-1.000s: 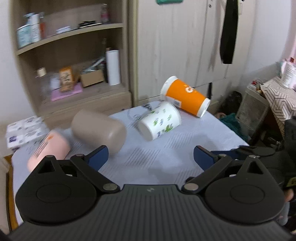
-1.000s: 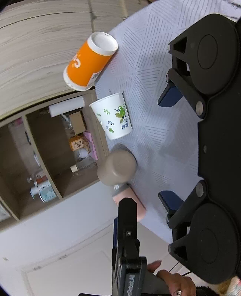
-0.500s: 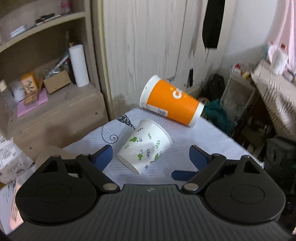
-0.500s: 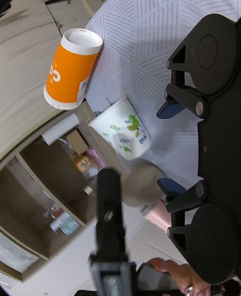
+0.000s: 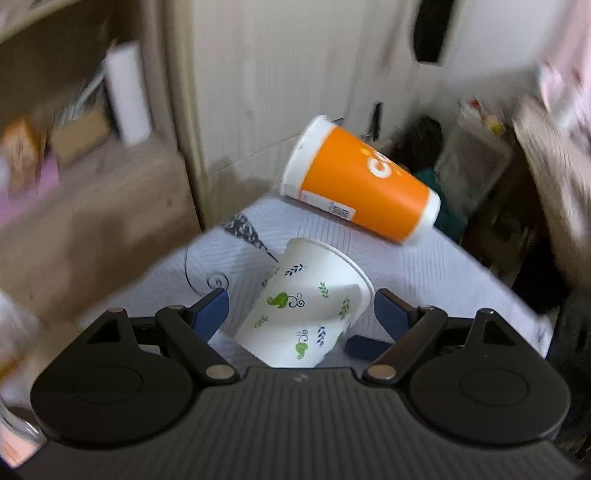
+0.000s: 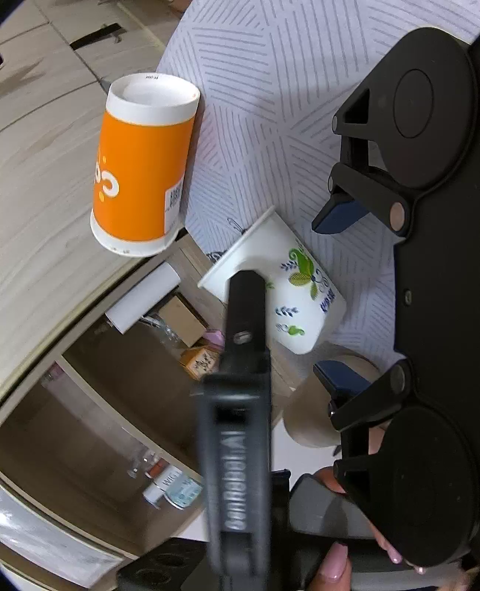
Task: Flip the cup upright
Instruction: 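Close the left gripper around the white cup's body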
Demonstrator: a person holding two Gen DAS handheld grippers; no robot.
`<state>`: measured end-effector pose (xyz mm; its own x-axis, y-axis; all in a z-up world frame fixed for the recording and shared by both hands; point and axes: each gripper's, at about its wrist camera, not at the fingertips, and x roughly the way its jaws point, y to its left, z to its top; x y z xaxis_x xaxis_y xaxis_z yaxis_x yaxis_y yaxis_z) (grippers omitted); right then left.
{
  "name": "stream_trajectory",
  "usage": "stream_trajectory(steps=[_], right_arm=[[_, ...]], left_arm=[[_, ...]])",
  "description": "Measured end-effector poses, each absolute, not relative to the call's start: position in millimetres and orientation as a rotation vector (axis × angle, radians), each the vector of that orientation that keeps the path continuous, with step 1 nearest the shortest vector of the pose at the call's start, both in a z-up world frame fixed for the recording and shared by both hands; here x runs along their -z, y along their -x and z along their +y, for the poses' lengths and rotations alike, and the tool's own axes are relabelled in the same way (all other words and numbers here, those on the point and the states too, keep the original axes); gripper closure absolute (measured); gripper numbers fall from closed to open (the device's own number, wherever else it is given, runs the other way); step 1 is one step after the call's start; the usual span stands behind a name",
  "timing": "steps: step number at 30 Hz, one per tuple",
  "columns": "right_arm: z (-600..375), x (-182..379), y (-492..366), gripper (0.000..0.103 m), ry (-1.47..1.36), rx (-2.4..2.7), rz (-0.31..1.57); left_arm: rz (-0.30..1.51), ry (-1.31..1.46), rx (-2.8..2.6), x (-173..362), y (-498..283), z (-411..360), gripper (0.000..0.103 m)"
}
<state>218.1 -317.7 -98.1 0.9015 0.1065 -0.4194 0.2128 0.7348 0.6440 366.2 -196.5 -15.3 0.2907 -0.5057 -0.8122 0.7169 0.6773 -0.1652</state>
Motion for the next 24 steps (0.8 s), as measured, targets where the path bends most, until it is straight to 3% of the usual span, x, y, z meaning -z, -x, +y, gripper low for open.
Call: stream_trajectory(steps=[5,10,17,21,24], right_arm=[[-319.0,96.5,-222.2,0.022,-0.760,0.053,0.450],[-317.7,98.1,-221.7,0.022,-0.761,0.051,0.441],[-320.3,101.2,-223.0,0.035,-0.744,0.047,0.442],[-320.2,100.2,-223.7,0.037,-0.729,0.049,0.451],[-314.8,97.1,-223.8,0.047,-0.670,0.081,0.474]], left_arm=[[1.028,-0.229,0.803,24.7,-371.2,-200.1,0.031],[1.023,-0.242,0.808,27.0,-368.5,-199.5,0.035],[1.019,-0.268,0.809,24.8,-363.0,-198.4,0.048],[1.011,-0.290,0.790,25.4,-356.7,-201.4,0.049],[1.028,-0.280,0.785,25.4,-355.4,-200.6,0.050]])
